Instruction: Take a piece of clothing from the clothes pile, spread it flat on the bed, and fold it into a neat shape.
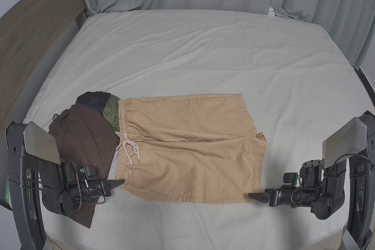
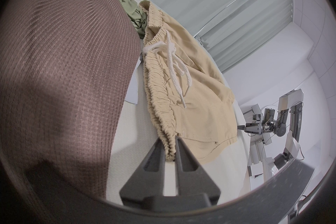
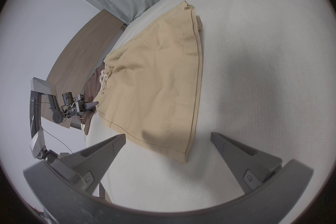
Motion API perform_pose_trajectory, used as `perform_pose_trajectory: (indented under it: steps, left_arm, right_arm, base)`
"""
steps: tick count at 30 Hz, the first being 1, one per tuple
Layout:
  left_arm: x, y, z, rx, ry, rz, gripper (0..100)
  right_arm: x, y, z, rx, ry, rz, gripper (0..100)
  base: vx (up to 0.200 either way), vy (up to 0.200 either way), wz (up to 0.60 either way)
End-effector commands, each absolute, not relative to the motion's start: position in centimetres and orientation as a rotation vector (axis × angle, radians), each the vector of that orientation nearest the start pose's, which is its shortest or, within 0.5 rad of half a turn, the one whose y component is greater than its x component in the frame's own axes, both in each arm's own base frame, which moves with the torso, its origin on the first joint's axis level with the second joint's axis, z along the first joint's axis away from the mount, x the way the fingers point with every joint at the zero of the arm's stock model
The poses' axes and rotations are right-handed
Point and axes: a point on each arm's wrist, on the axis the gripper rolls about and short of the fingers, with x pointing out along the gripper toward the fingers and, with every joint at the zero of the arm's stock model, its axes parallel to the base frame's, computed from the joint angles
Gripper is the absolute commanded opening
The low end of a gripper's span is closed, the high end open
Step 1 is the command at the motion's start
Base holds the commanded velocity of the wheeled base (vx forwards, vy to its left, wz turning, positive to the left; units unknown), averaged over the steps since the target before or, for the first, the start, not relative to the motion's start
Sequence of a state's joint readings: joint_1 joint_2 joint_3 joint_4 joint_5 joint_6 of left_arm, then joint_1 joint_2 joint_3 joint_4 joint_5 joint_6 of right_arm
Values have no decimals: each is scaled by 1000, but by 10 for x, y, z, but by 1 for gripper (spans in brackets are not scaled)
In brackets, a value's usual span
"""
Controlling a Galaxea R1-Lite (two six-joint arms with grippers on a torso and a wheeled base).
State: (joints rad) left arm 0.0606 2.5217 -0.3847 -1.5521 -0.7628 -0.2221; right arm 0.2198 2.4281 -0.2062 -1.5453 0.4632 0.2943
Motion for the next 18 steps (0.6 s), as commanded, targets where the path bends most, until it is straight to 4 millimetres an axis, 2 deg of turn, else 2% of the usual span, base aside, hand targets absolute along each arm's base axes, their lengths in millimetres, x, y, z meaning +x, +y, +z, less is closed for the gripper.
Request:
perform_pose_trajectory:
  steps: [1,9,10,18]
  left_arm:
    - [295,3,-66,-446,621,-620,0]
    - [295,3,-66,-446,619,-619,0]
    - [295,2,-66,-444,621,-622,0]
    - [296,3,-67,-445,618,-621,0]
  right_arm:
    - [249,71,-61,358,819,563,100]
    - [252,75,-61,377,814,594,100]
    - [252,76,-61,378,813,597,0]
    - [253,77,-61,381,810,597,0]
  base:
    - [0,0,0]
    - [0,0,0]
    - [0,0,0]
    - [0,0,0]
